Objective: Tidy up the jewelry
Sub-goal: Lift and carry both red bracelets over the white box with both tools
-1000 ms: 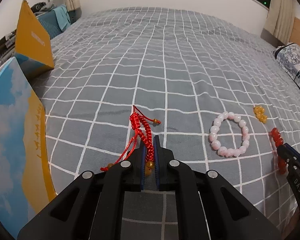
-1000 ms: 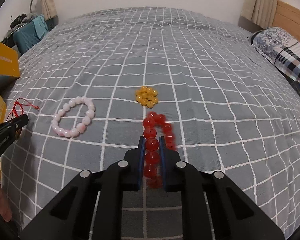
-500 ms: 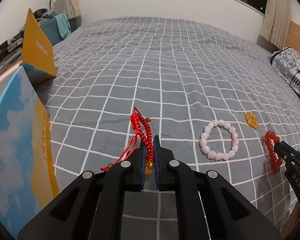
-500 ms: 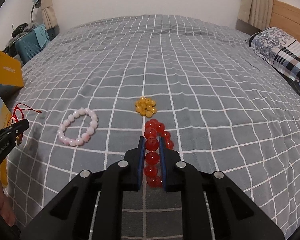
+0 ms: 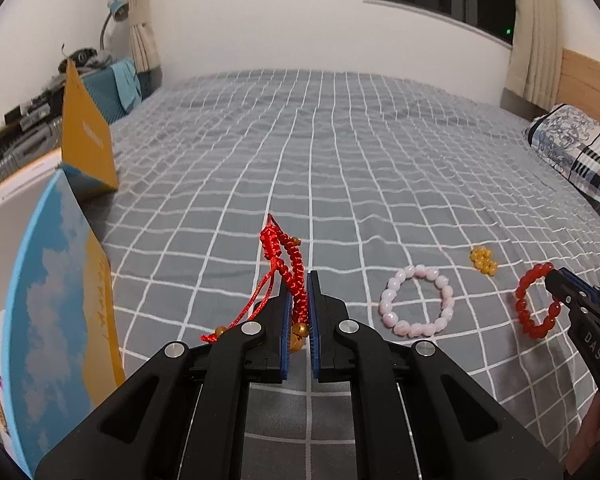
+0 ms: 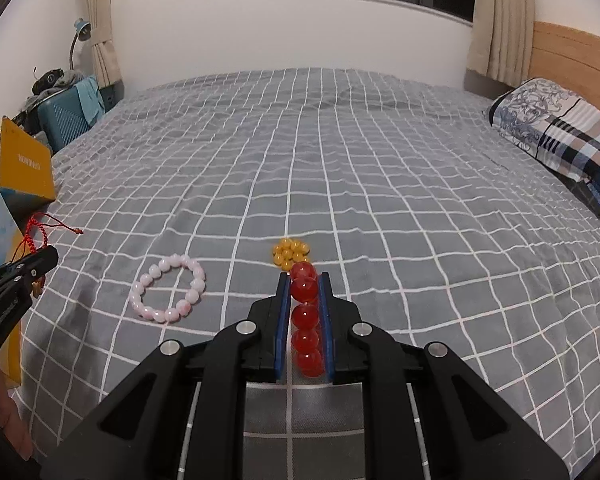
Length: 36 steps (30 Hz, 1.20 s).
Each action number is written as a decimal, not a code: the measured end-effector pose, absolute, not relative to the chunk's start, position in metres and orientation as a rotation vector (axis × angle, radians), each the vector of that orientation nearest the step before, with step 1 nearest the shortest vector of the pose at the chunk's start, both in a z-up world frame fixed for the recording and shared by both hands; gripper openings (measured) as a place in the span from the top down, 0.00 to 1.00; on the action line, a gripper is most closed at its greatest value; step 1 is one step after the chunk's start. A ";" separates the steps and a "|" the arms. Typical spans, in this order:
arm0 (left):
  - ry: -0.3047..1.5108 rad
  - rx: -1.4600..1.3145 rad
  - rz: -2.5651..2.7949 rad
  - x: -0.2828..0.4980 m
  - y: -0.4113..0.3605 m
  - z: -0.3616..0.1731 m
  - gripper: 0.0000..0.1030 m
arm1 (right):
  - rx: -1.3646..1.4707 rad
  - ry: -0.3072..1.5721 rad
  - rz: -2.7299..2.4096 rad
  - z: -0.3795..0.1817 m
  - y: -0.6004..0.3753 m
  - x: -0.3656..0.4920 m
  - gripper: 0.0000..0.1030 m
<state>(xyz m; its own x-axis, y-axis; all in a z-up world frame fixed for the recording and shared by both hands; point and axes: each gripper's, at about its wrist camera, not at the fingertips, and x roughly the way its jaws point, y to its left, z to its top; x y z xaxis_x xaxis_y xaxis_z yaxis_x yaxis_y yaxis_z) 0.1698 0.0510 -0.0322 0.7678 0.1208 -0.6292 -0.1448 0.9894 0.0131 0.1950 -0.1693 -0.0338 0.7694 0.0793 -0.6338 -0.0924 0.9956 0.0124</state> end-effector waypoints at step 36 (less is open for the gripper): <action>0.617 -0.002 0.181 0.116 0.068 0.050 0.93 | -0.031 0.617 0.095 0.026 -0.138 0.171 0.88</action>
